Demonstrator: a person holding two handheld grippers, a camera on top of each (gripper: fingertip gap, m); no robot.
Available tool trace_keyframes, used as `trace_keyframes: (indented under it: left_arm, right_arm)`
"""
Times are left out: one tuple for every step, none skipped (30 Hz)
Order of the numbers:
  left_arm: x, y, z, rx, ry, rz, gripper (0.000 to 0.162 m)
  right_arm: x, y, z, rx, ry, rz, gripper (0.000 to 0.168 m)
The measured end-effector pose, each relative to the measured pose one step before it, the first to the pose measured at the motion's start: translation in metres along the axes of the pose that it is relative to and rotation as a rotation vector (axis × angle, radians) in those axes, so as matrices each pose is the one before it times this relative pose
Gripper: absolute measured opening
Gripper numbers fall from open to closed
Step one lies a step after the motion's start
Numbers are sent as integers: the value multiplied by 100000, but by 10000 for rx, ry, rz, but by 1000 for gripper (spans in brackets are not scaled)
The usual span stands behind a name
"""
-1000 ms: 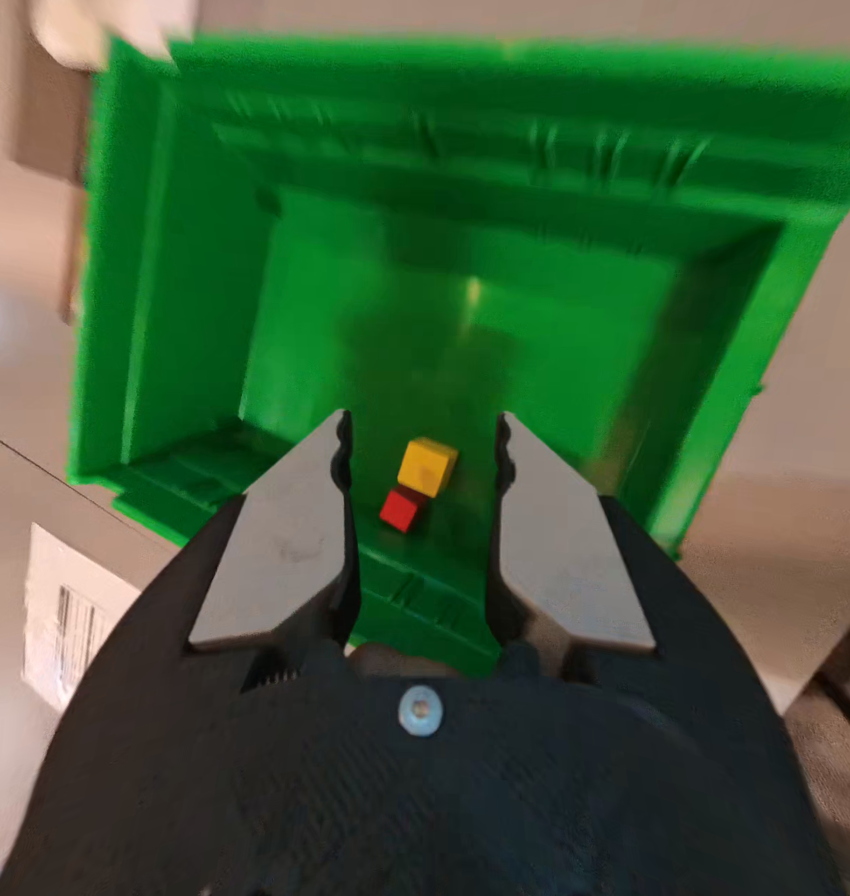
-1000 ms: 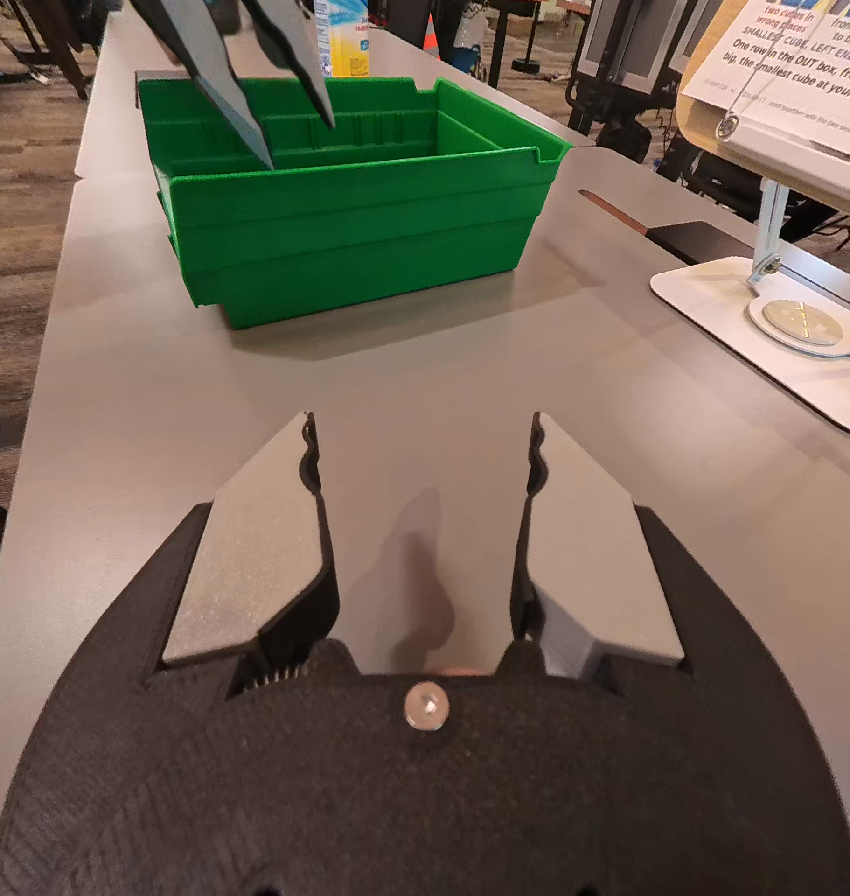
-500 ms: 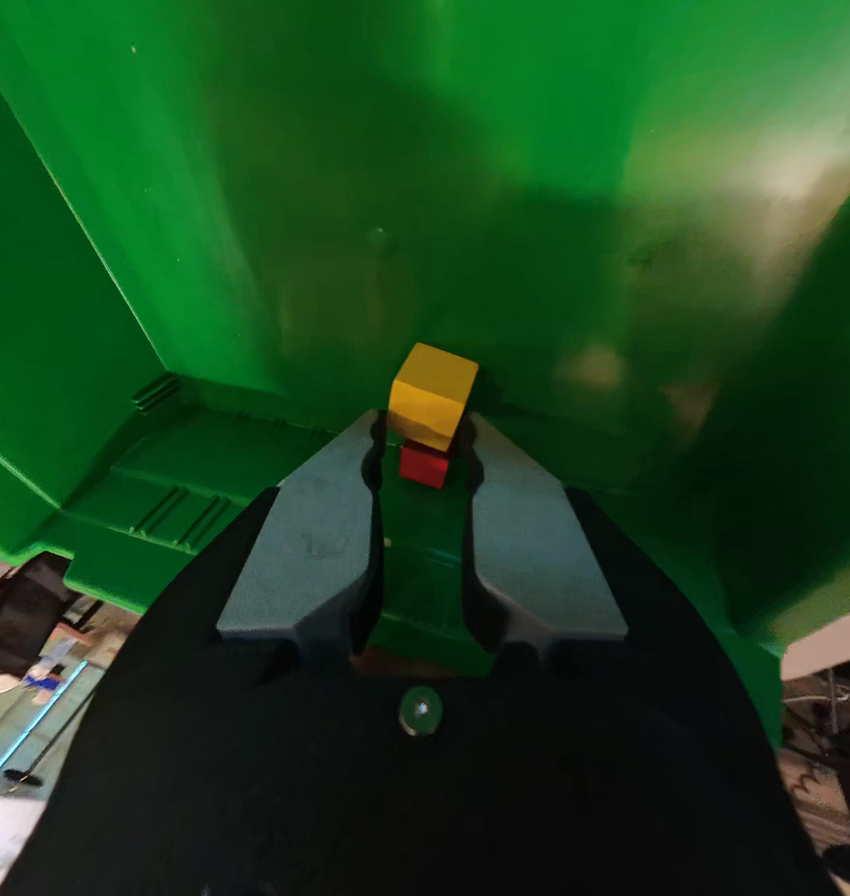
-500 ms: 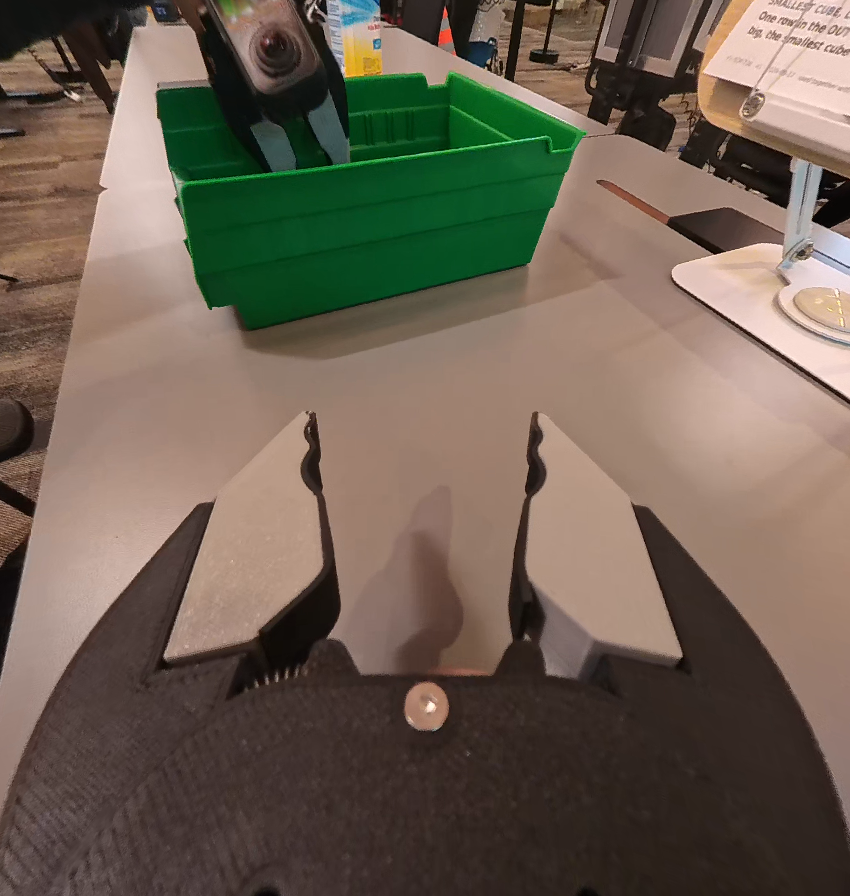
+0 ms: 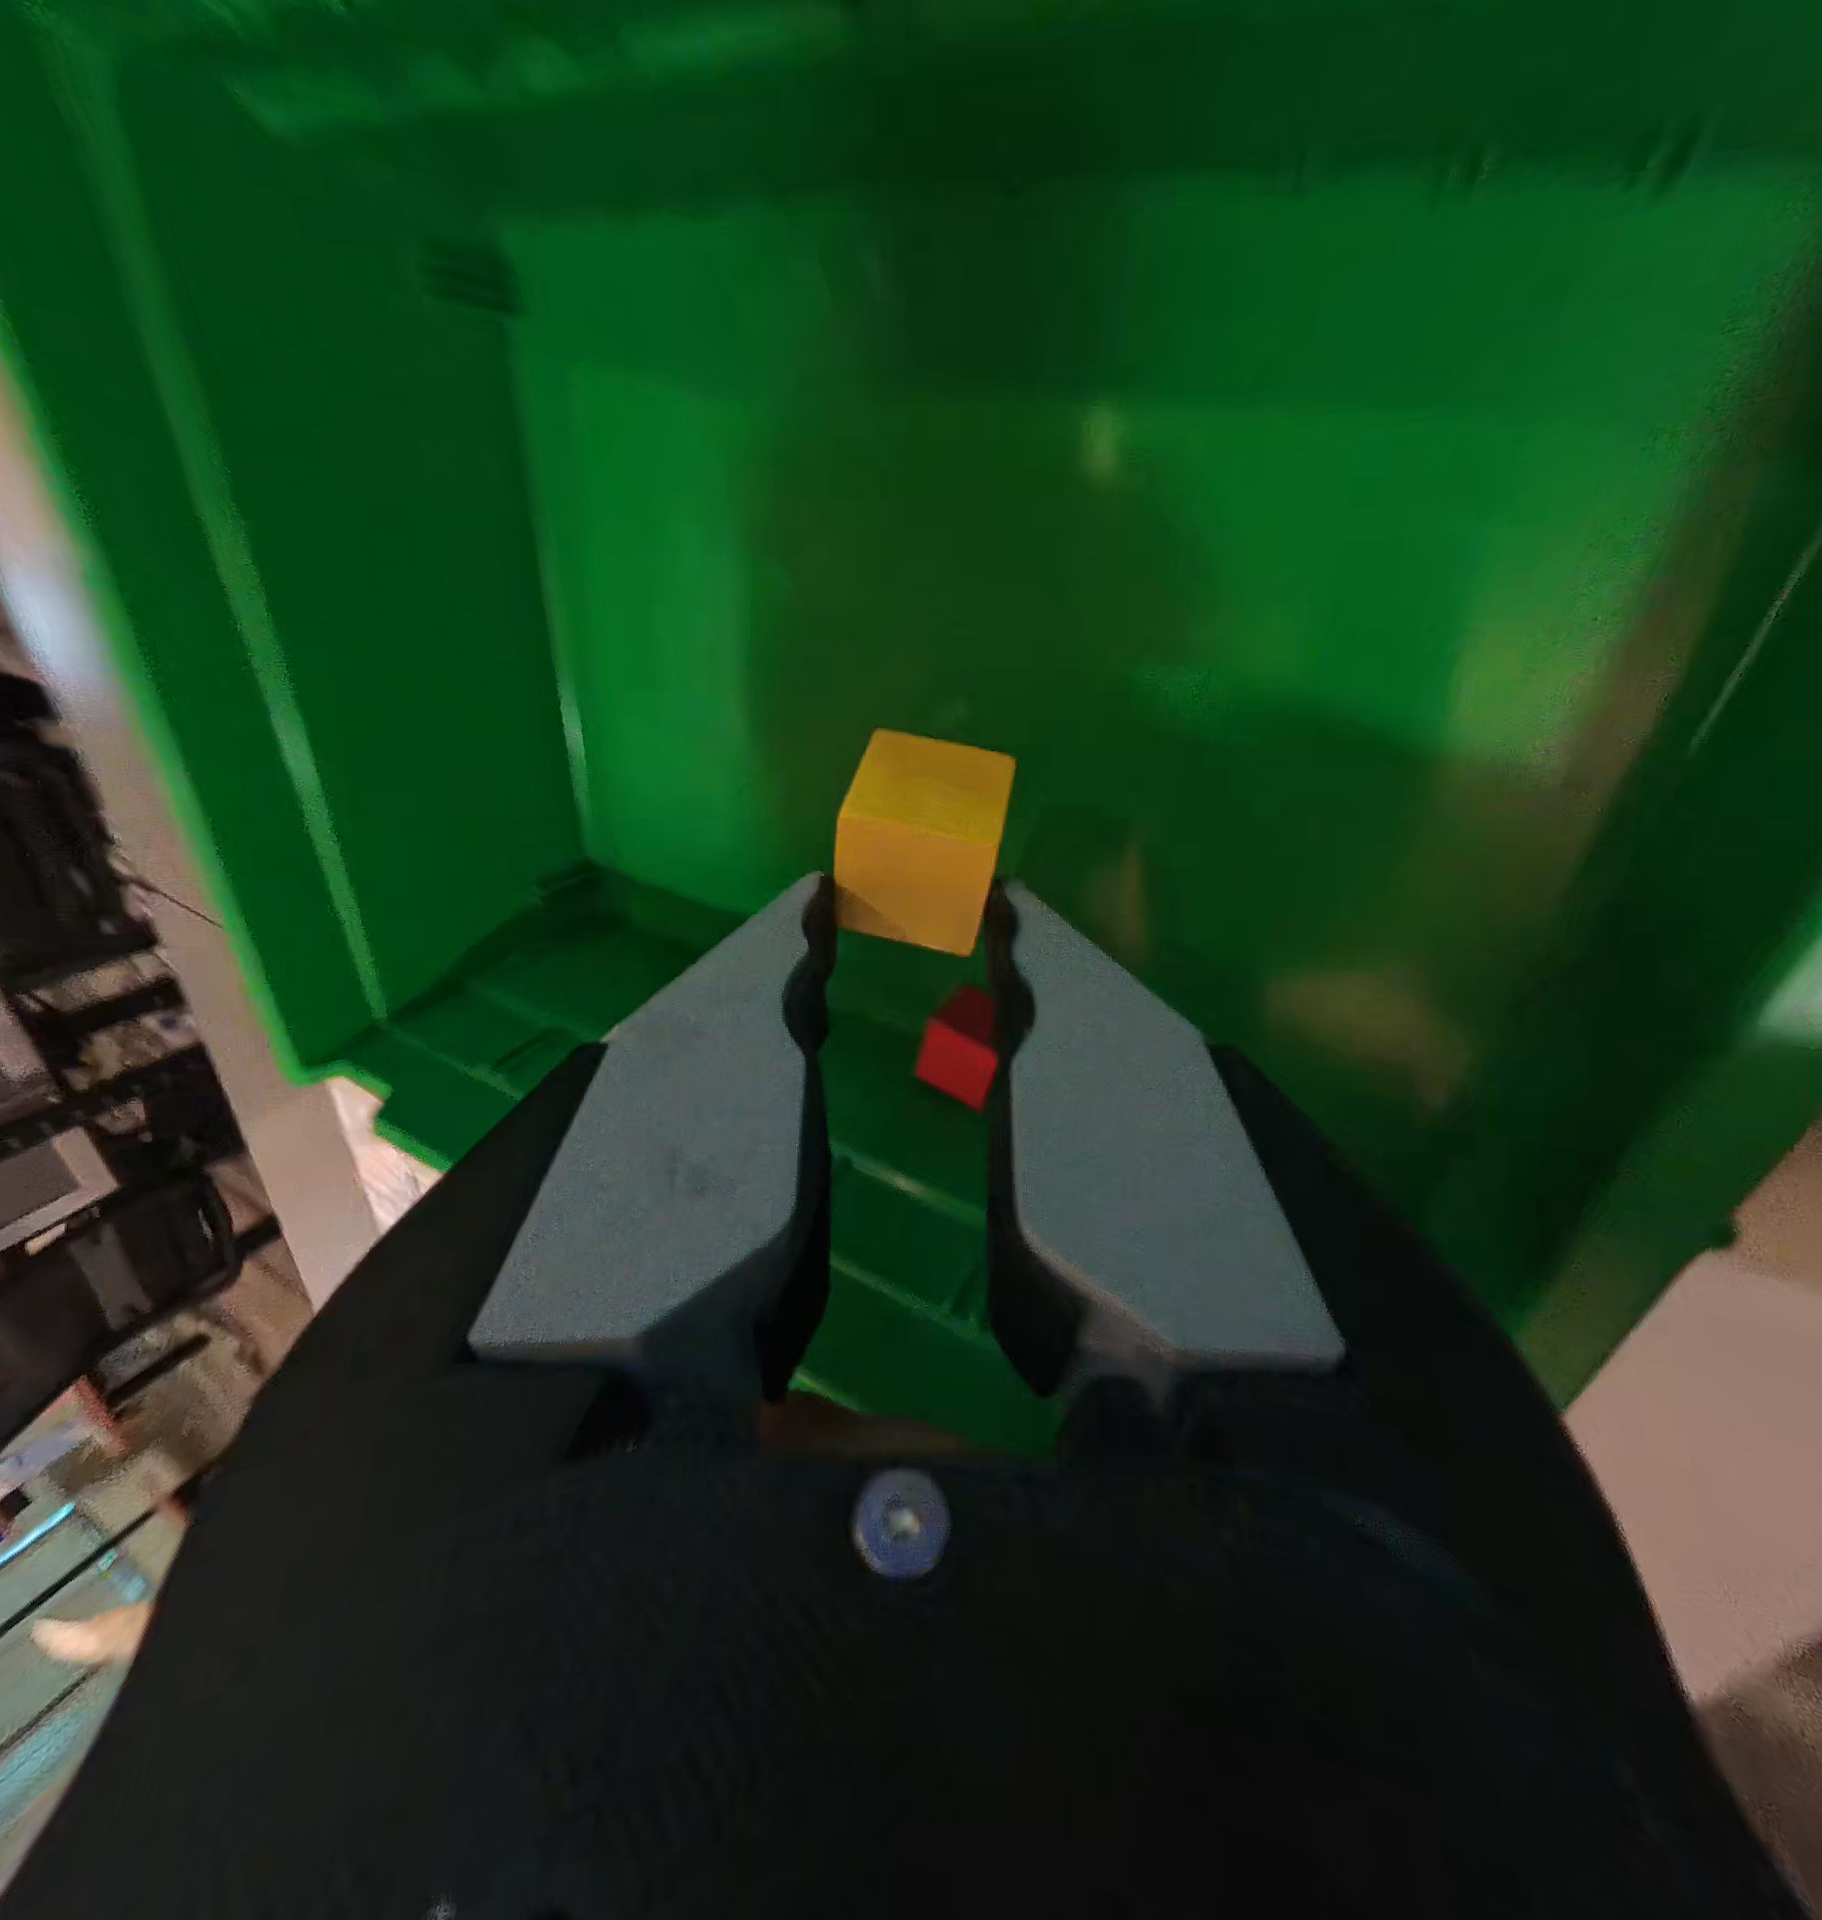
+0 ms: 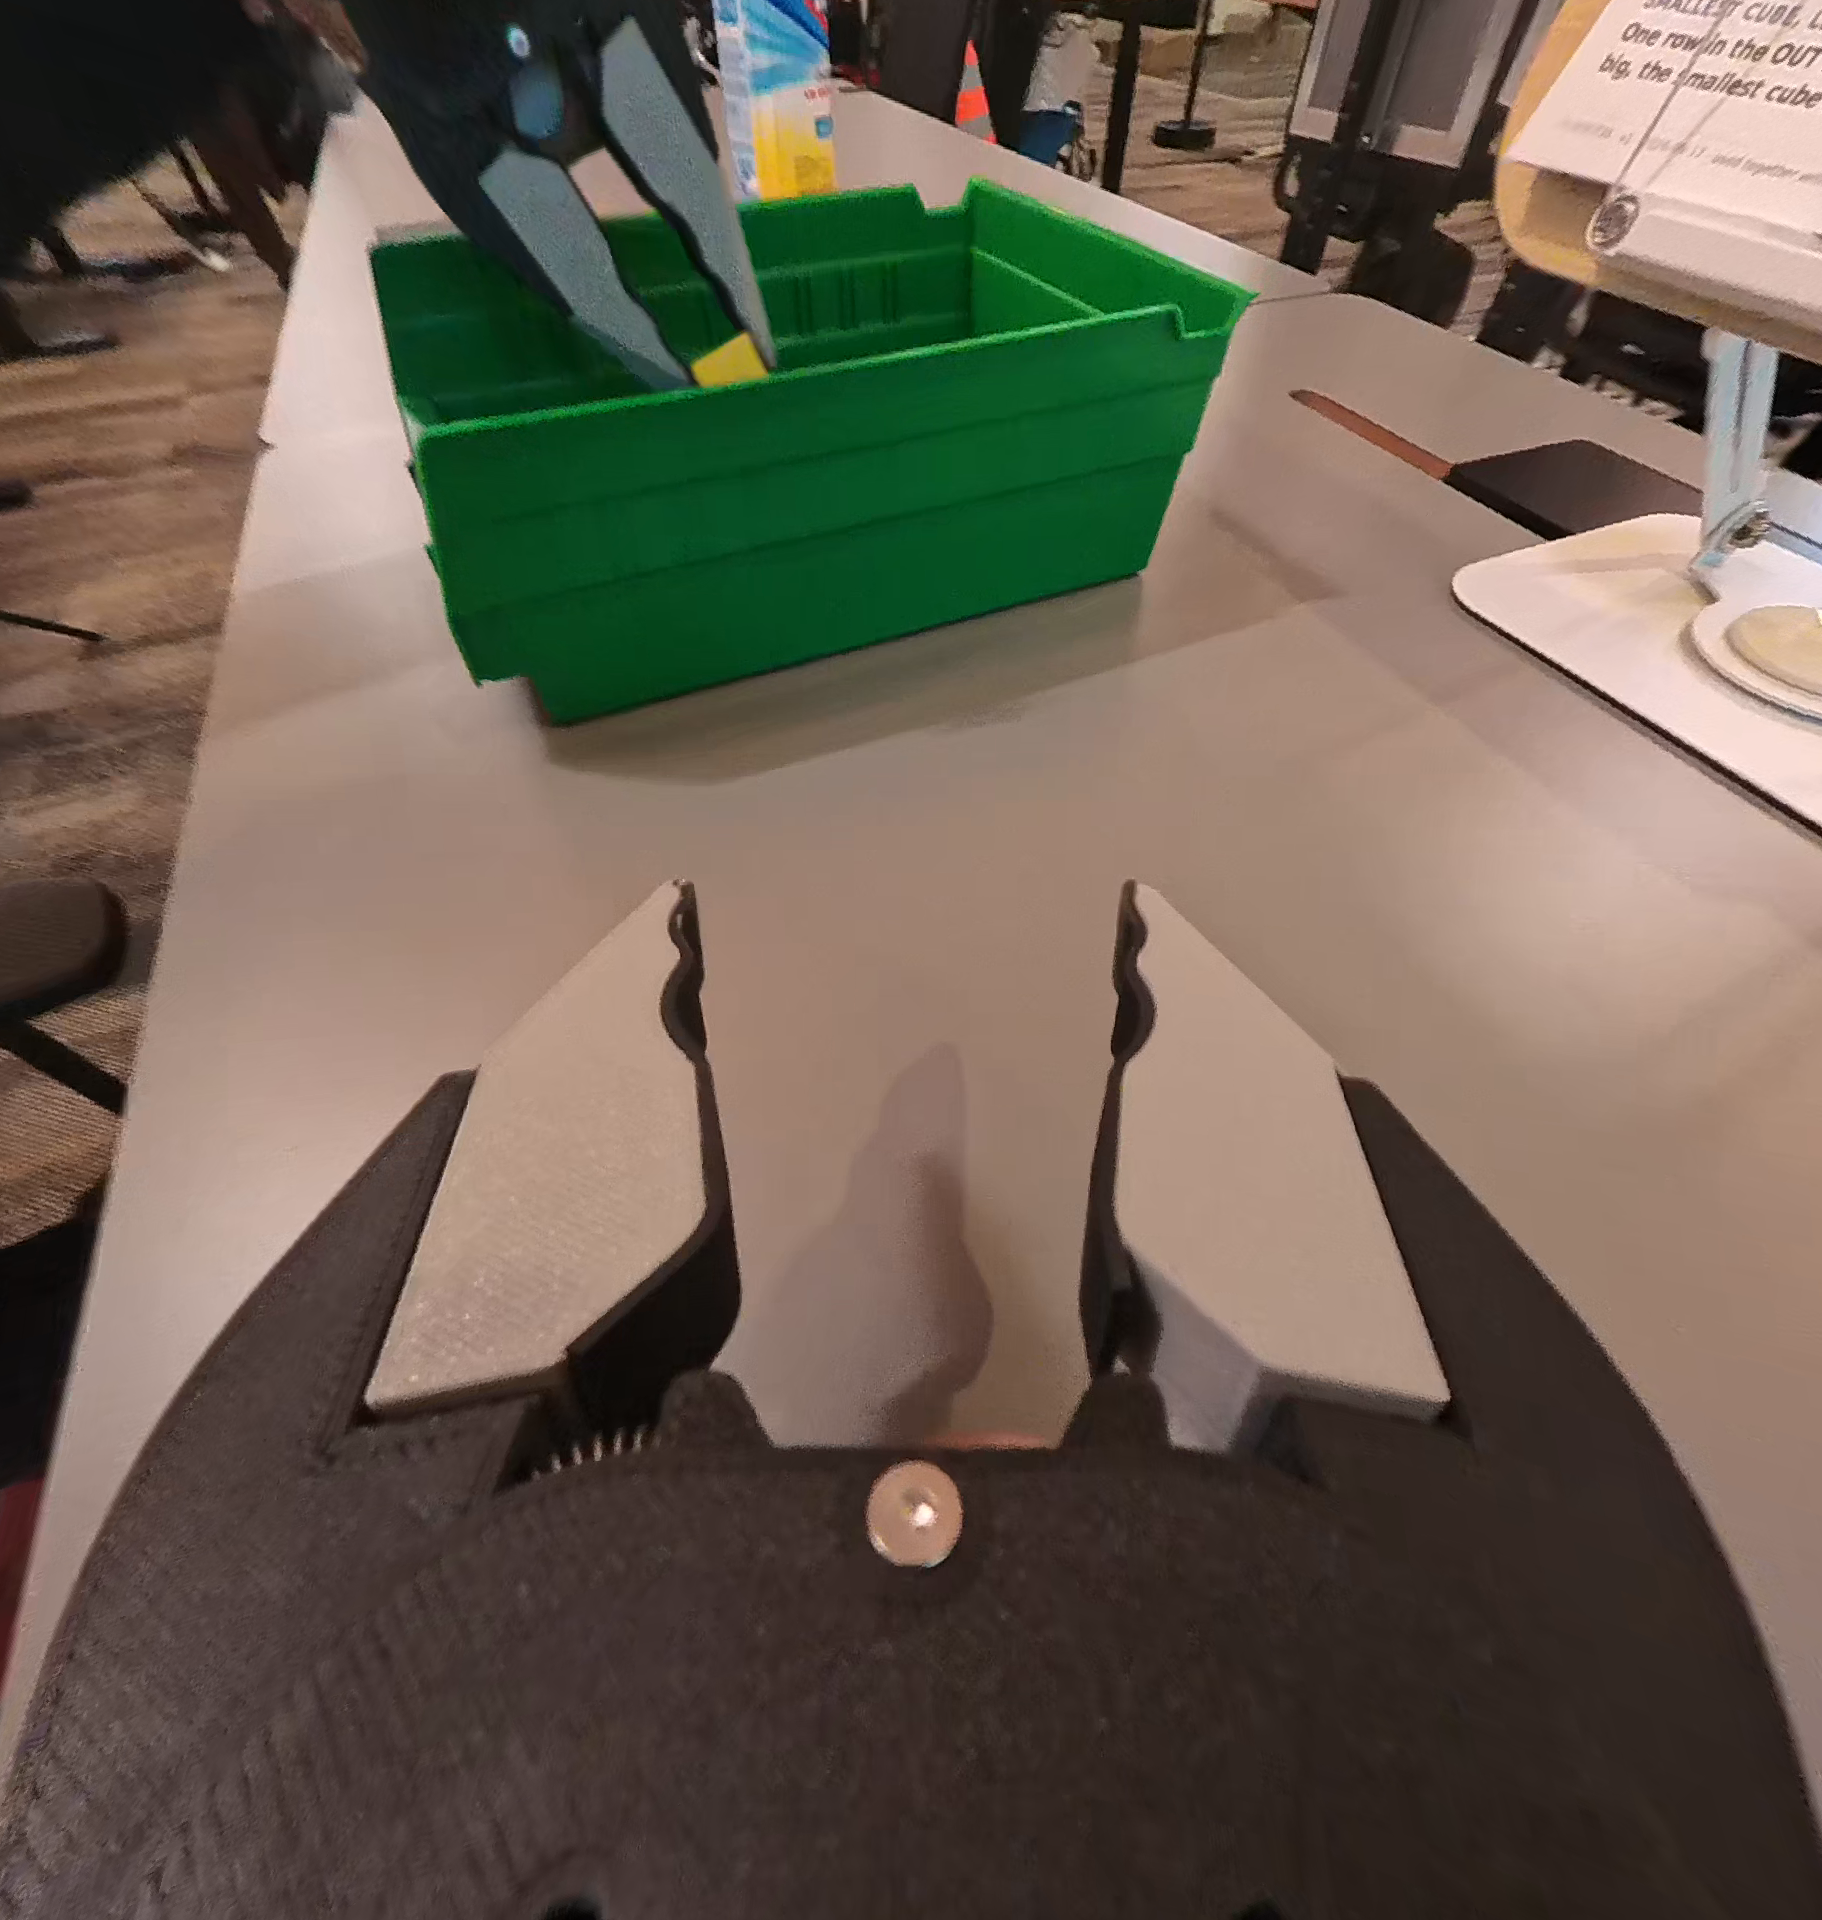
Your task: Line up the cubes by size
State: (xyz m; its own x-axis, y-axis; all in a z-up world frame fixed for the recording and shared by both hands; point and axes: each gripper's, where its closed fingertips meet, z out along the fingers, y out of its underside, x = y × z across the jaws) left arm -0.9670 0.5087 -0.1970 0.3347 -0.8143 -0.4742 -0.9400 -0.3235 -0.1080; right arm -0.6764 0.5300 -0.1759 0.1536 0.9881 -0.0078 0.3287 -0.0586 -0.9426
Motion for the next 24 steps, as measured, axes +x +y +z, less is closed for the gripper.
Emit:
trace_keyframes:
  left_arm:
    - [-401,-1593,-1045,934,-399,-288,27]
    - [-271,-1862,-979,997,-403,-257,27]
    - [-109,-2145,-861,1071,-427,-201,27]
    - [192,-2378,-711,1125,-365,-115,27]
    - [515,-2380,-490,1050,-298,5,26]
    - [622,-2173,-299,889,-311,110,27]
    - [699,-1948,-129,735,-305,163,26]
    - [858,-1779,-25,639,-198,163,26]
    - [864,-1597,61,571,-167,139,26]
    - [837,-1380,98,500,-144,106,26]
    - [895,-1161,133,434,-48,48,26]
    - [862,-863,150,340,-9,-2,26]
    - [628,-612,173,268,-83,-15,26]
    - [464,-446,182,251,-101,-44,27]
    - [392,-341,190,247,-57,-98,27]
    - [273,-289,191,248,-73,-117,27]
    - [293,-283,192,257,-1,-64,26]
    - [282,-197,253,144,114,42,27]
    - [-11,100,300,-160,73,65,27]
    - [-111,152,170,-226,-14,105,26]
    - [68,-174,-8,42,-3,100,26]
    - [172,-432,-75,269,38,-18,27]
    - [119,-258,-47,205,77,-100,26]
    - [-66,74,-43,19,5,-68,26]
  right_arm:
    - [-230,-248,-107,113,-228,150,78]
    - [-297,-224,-80,106,-271,147,77]
    - [-424,-152,-47,58,-341,127,76]
    - [-497,-85,9,15,-368,94,74]
    - [-396,-81,27,13,-271,43,74]
    - [-241,-109,28,39,-127,-18,74]
    - [-108,-112,10,51,-17,-58,74]
    - [-170,-83,2,35,-67,-40,74]
    - [-281,-136,-18,50,-165,16,74]
    - [-299,-202,-45,100,-185,56,74]
    - [-293,-245,-76,120,-186,80,74]
    - [-241,-257,-89,120,-164,85,74]
    - [-157,-209,-91,105,-114,65,74]
    - [-62,-131,-74,63,-63,40,74]
    - [-8,-56,-60,27,-26,4,74]
    - [5,-36,-28,32,-15,-14,73]
    - [-17,-12,-3,13,-37,8,73]
    - [-73,20,22,-9,-66,37,73]
    - [-90,-19,27,14,-72,31,73]
    - [-48,10,35,11,-32,0,72]
    - [1,61,32,-25,4,-36,72]
    - [-2,89,42,-32,-1,-51,72]
    - [-2,66,59,-19,-7,-33,72]
    - [-7,65,71,-3,-30,4,72]
